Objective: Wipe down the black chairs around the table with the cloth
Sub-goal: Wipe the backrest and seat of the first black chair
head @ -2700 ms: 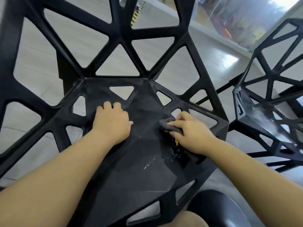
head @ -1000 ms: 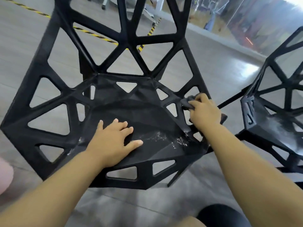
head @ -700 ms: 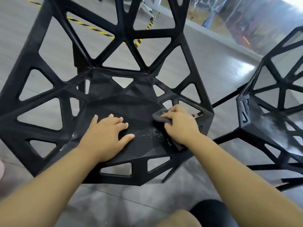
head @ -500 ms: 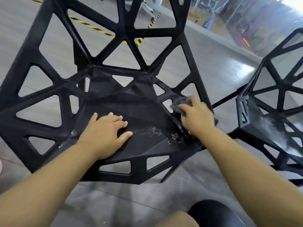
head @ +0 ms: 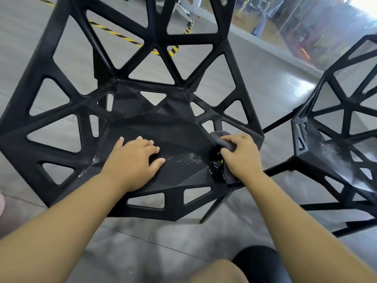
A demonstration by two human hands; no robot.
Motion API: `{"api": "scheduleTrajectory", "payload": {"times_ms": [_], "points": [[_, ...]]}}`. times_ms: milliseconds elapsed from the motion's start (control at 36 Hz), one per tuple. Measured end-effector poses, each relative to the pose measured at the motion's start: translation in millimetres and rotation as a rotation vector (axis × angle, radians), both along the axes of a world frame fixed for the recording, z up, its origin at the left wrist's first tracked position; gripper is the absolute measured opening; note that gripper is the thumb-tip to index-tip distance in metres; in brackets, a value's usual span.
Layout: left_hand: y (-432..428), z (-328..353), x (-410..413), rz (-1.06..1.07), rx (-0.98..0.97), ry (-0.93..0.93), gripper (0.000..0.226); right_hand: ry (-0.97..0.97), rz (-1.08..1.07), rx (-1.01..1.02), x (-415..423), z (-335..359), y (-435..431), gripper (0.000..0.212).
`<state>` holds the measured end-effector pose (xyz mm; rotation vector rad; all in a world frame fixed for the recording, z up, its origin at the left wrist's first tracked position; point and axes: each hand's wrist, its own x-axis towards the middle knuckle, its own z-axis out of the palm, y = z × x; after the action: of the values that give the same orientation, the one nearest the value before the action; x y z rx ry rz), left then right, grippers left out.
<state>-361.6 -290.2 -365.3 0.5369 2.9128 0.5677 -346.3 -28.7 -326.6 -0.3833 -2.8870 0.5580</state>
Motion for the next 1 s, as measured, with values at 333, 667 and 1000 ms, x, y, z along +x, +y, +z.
{"api": "scheduleTrajectory", "payload": {"times_ms": [333, 667, 1000], "points": [[-7.8, -9.2, -1.4, 0.012, 0.095, 0.073, 0.036, 0.173, 0.265, 0.100, 18.6, -11.0, -3.3, 0.032], [-19.7, -7.5, 8.7, 0.002, 0.133, 0.289, 0.037, 0.208, 0.434, -0.045, 51.7, -21.3, -77.8, 0.029], [-83.4, -18.6, 28.0, -0.019, 0.074, 0.438, 0.040, 0.056, 0.026, 0.132, 12.8, -18.2, -88.3, 0.029]]}}
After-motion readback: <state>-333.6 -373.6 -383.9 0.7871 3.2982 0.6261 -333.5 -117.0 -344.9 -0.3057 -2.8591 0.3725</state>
